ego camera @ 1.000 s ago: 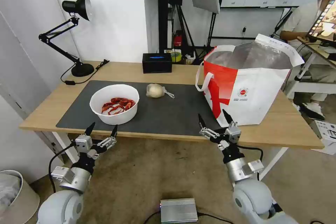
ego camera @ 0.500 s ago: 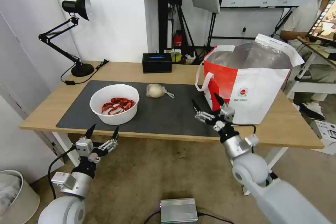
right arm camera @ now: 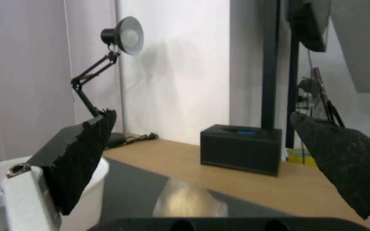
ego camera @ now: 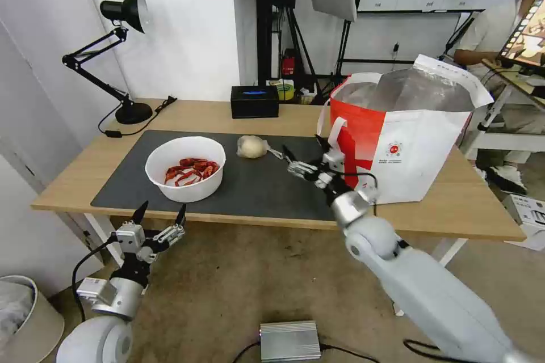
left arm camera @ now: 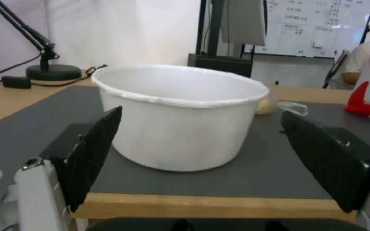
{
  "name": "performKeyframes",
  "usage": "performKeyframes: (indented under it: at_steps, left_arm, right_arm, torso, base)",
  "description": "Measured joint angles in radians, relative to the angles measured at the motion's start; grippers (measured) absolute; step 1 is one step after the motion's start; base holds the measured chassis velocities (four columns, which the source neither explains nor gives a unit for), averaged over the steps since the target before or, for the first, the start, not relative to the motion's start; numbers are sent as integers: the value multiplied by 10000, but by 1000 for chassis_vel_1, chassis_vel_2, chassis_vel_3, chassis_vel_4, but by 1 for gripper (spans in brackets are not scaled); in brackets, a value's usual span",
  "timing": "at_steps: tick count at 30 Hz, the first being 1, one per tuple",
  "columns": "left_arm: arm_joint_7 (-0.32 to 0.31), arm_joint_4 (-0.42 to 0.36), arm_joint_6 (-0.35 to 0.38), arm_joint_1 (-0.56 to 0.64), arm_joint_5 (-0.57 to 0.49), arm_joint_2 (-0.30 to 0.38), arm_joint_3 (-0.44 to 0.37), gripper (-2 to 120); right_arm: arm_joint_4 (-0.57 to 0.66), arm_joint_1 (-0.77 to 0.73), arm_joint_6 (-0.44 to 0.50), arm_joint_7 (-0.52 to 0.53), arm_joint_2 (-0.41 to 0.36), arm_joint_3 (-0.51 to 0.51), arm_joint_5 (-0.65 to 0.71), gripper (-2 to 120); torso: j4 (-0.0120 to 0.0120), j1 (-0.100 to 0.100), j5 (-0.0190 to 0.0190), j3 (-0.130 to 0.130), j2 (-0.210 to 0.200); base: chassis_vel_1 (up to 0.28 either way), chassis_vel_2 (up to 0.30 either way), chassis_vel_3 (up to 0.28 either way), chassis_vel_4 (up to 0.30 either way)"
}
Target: Pick up the trash from the table and place it into the takeout bag.
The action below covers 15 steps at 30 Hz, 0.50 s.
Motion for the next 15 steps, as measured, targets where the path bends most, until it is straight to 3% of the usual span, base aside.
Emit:
performKeyframes:
  at_steps: [8, 15]
  left_arm:
    - [211, 802, 5, -584, -635, 500, -115, 100]
    - [236, 693, 12, -484, -597, 378, -77, 100]
  right_arm:
    - [-2285, 2422, -211, 408, 1290, -1418, 478, 100]
    - [-2898, 2975, -340, 470, 1639, -1695, 621, 100]
  torso:
    - [7, 2, -3, 0, 0]
    - [-2, 1, 1, 0, 0]
  base:
    - [0, 0, 0, 0]
    - [0, 0, 0, 0]
